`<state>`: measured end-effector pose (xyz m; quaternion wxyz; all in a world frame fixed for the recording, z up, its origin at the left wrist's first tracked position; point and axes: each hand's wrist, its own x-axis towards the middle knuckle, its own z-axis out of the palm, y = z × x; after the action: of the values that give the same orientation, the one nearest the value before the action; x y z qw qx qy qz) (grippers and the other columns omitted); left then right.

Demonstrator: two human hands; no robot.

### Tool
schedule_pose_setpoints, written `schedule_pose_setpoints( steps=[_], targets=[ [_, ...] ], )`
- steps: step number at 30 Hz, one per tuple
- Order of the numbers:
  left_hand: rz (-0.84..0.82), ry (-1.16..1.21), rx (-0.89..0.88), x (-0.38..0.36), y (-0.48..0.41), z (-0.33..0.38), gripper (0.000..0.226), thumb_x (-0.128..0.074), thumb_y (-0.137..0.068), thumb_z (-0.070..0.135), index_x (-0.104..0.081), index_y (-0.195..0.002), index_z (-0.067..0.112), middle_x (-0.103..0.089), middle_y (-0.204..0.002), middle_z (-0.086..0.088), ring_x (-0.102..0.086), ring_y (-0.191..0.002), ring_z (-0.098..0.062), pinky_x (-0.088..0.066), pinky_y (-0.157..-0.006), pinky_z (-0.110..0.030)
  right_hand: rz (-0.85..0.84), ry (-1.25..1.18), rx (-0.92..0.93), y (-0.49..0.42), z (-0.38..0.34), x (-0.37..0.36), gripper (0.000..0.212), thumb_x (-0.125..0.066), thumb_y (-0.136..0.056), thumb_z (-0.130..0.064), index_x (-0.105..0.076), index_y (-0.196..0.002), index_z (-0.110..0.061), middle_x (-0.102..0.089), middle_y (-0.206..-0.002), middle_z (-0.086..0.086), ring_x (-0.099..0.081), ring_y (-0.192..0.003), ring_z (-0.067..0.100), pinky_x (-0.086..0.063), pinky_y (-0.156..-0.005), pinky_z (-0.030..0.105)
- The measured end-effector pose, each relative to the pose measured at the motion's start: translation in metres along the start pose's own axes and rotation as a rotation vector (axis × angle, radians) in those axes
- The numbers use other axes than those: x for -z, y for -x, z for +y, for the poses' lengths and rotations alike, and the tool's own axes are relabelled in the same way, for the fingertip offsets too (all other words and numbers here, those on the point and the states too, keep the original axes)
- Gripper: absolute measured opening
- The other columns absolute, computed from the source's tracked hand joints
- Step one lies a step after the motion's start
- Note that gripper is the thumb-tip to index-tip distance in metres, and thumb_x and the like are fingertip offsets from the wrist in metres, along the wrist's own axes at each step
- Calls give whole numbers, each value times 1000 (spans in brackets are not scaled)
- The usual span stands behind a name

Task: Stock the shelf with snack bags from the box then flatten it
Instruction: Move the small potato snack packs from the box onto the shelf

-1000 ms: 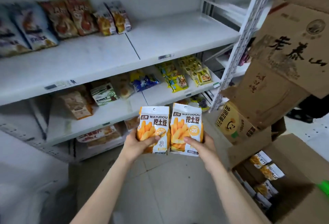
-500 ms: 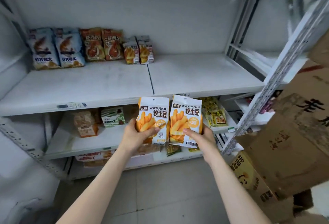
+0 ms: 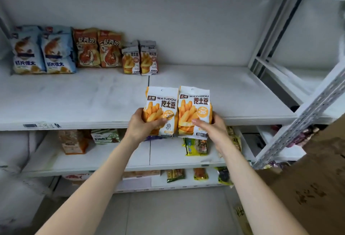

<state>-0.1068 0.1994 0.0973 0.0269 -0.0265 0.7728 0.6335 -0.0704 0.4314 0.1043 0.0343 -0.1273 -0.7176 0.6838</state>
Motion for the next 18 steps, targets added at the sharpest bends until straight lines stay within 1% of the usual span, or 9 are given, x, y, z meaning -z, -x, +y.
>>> schedule_pose_setpoints(
  steps=[2,3,6,7,9,11,14,15,18],
  targets=[
    [9,-15,-20,-8,-28,9,54,-87,-70,28,-54,-112,17,-64,-99,10,-62,-87,-5,-49,-63,-14,12,-3,19,-33,-5,0,56,-84,-72,-18,-58,-122,-16,-70,-104,-7,-65,-94,5,-48,-70,19],
    [10,-13,-30,-12,-44,12,55,-87,-71,28,-54,-114,17,-65,-101,9,-63,-88,-5,-51,-65,-16,19,0,28,-50,-8,0,57,-84,-72,-18,-58,-123,-16,-70,-103,-9,-64,-92,3,-48,-69,18],
    [25,2,-49,-22,-95,17,60,-89,-67,29,-55,-116,18,-67,-109,5,-66,-97,-14,-58,-81,-35,25,-3,60,-102,-15,0,57,-83,-74,-15,-57,-124,-15,-68,-99,-11,-63,-88,-1,-47,-66,13],
    [30,3,-56,-25,-113,19,60,-89,-66,29,-55,-115,19,-67,-109,5,-66,-98,-14,-59,-84,-39,25,-13,71,-119,-16,0,59,-83,-74,-14,-56,-126,-14,-68,-101,-9,-64,-89,0,-48,-66,13],
    [40,12,-68,-32,-148,21,61,-91,-64,30,-56,-113,21,-67,-109,6,-66,-99,-15,-59,-85,-43,28,-27,86,-153,-19,0,62,-83,-74,-12,-55,-128,-14,-69,-106,-5,-64,-91,4,-49,-70,16],
    [51,23,-91,-40,-179,23,62,-91,-64,30,-56,-114,21,-67,-111,6,-66,-100,-14,-59,-84,-41,38,-33,102,-185,-20,-1,61,-83,-74,-11,-55,-128,-14,-69,-107,-3,-64,-90,6,-50,-70,17],
    [55,55,-117,-54,-223,23,61,-89,-68,25,-53,-116,24,-66,-113,8,-64,-101,-9,-55,-78,-26,47,-35,135,-234,-20,-2,54,-81,-76,-7,-57,-124,-11,-69,-101,-3,-65,-84,3,-52,-63,11],
    [58,66,-120,-59,-238,22,60,-89,-68,25,-52,-116,24,-66,-113,9,-64,-102,-9,-53,-79,-25,47,-34,147,-249,-20,-3,52,-81,-76,-6,-57,-122,-11,-69,-101,-2,-65,-82,2,-51,-61,9],
    [87,96,-122,-74,-281,14,61,-89,-67,25,-53,-116,21,-66,-111,9,-64,-104,-13,-52,-89,-29,37,-29,174,-295,-15,-4,50,-80,-77,-5,-57,-120,-11,-68,-102,-1,-63,-81,1,-47,-56,6]
  ],
)
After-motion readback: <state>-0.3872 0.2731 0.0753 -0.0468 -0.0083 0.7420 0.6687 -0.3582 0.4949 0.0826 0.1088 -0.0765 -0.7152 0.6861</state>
